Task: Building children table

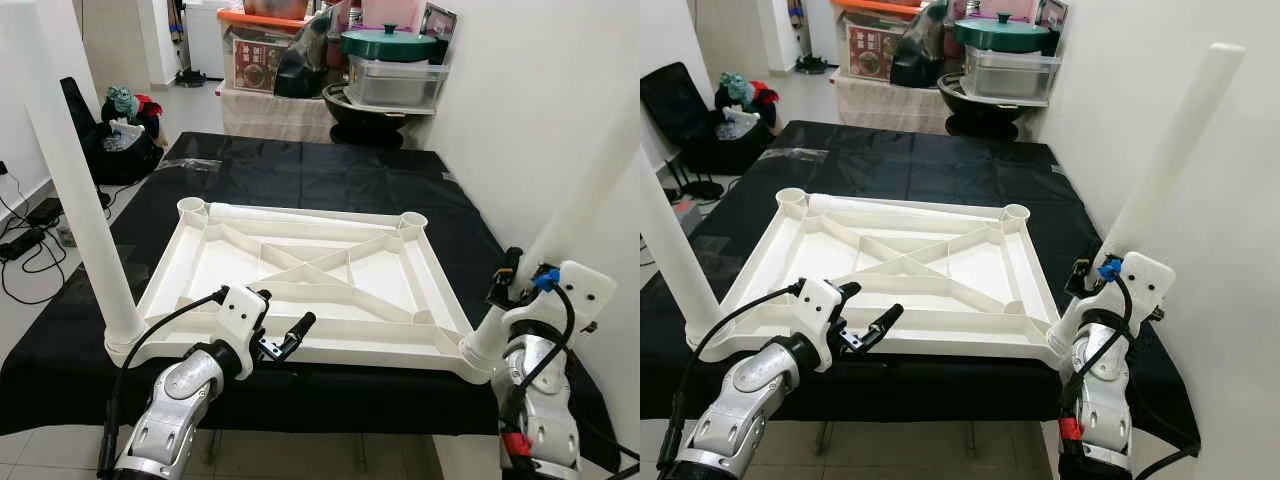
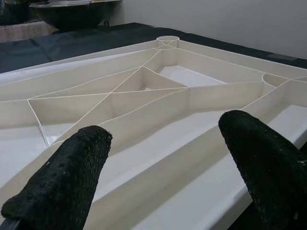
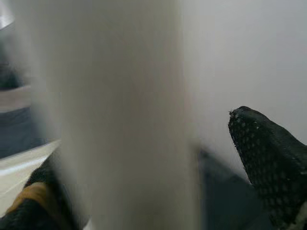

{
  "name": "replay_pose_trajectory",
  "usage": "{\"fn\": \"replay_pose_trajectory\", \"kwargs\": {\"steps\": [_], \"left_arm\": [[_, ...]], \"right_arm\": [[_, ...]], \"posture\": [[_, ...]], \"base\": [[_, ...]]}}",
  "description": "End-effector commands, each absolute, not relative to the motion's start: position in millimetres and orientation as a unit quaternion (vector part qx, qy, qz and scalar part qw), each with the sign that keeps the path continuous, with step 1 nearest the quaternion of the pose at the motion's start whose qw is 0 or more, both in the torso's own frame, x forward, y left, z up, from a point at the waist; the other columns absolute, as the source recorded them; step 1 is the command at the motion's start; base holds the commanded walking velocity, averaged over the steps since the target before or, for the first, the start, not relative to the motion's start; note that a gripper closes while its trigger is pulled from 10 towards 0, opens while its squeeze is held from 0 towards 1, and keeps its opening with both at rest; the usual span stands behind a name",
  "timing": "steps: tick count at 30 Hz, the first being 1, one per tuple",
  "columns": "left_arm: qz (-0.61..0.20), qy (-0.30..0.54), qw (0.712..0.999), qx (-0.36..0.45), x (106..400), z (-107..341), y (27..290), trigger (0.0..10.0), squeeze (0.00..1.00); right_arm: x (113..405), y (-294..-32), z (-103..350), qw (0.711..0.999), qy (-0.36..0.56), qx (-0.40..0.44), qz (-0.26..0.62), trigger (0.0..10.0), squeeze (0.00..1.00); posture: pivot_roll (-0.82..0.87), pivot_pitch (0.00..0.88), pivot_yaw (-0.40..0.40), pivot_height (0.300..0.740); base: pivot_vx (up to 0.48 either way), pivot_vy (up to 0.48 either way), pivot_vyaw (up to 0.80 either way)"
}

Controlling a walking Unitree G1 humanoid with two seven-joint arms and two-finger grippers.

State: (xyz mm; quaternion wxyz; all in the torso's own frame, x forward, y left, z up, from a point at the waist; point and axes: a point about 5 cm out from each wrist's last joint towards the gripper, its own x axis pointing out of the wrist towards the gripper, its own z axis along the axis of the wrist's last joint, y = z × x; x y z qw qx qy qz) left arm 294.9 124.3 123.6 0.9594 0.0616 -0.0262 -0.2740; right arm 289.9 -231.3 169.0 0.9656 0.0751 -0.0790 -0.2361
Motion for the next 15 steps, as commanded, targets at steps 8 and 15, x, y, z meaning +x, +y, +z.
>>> {"fn": "replay_pose_trajectory", "kwargs": {"steps": [8,15], "left_arm": [[-0.279,-0.020,0.958,0.070,292.5,119.9,122.4,10.0,0.00],[-0.276,-0.020,0.958,0.072,293.0,120.0,123.1,10.0,0.00]], "right_arm": [[292.7,-186.8,152.7,0.996,-0.029,0.079,-0.040,0.0,0.00],[291.8,-177.1,151.1,0.997,-0.026,0.076,-0.003,0.0,0.00]], "posture": [[0.04,0.000,-0.114,0.740],[0.05,0.000,-0.118,0.740]], "base": [[0.000,0.000,0.00],[0.000,0.000,0.00]]}}
